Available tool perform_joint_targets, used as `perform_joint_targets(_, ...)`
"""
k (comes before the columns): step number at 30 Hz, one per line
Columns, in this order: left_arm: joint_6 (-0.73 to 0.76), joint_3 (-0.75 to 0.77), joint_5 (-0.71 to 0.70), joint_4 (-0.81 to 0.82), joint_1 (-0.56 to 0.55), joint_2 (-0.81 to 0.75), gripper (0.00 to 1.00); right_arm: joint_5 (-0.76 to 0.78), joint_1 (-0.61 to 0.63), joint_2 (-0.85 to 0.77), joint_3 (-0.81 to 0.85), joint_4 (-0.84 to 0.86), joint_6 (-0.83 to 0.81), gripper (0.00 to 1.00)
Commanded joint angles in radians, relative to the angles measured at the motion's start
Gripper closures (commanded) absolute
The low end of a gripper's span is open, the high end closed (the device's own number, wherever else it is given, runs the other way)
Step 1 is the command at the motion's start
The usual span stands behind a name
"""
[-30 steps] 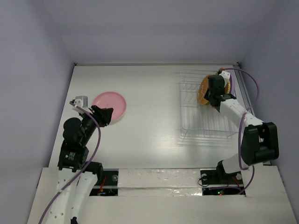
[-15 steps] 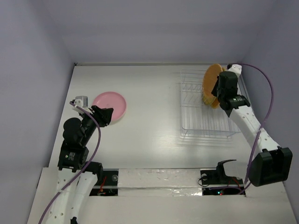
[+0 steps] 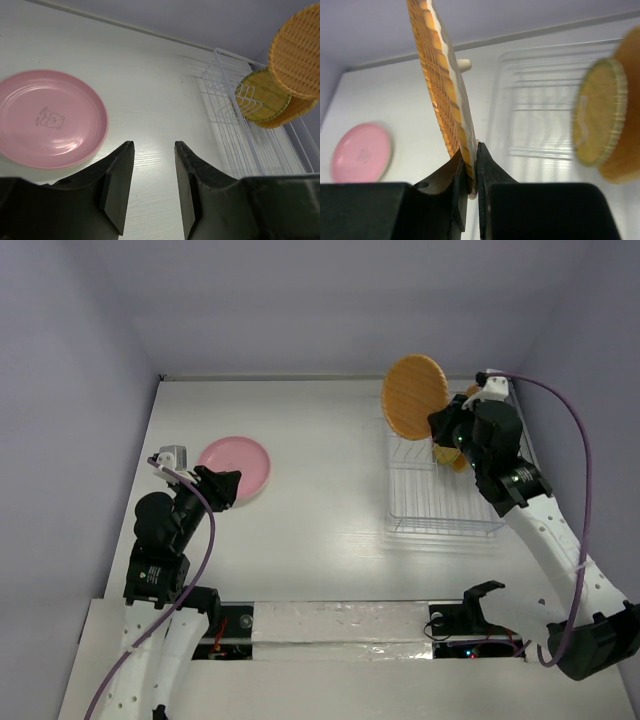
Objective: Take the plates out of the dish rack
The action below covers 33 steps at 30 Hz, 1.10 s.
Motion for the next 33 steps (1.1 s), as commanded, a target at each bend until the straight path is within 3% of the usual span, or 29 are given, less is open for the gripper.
perform_joint_targets(1, 0.002, 0.015, 0.013, 0.049, 0.005, -0.002, 0.65, -0.117, 0.097, 0.03, 0.009, 0.139, 0.047, 1.0)
perform_joint_targets(11, 0.002, 0.013, 0.009, 0.046, 0.005, -0.005, 0.65, -0.398, 0.329, 0.365, -0.034, 0.365, 0.154, 1.0)
perform_joint_targets(15, 0.002, 0.015, 0.009, 0.046, 0.005, -0.006, 0.65, -0.426, 0.378, 0.506, -0.015, 0.336, 0.133, 1.0)
perform_joint_targets(23, 0.002, 0.015, 0.013, 0.047, 0.005, -0.011, 0.65, -0.392, 0.378, 0.583, -0.112, 0.325, 0.123, 1.0)
perform_joint_targets(27, 0.002, 0.015, 0.013, 0.047, 0.005, -0.011, 0.65, -0.32, 0.378, 0.609, -0.146, 0.311, 0.126, 0.93)
perform_joint_targets(33, 0.002, 0.015, 0.014, 0.047, 0.005, -0.008, 0.64, -0.162, 0.378, 0.618, -0.166, 0.264, 0.139, 0.66)
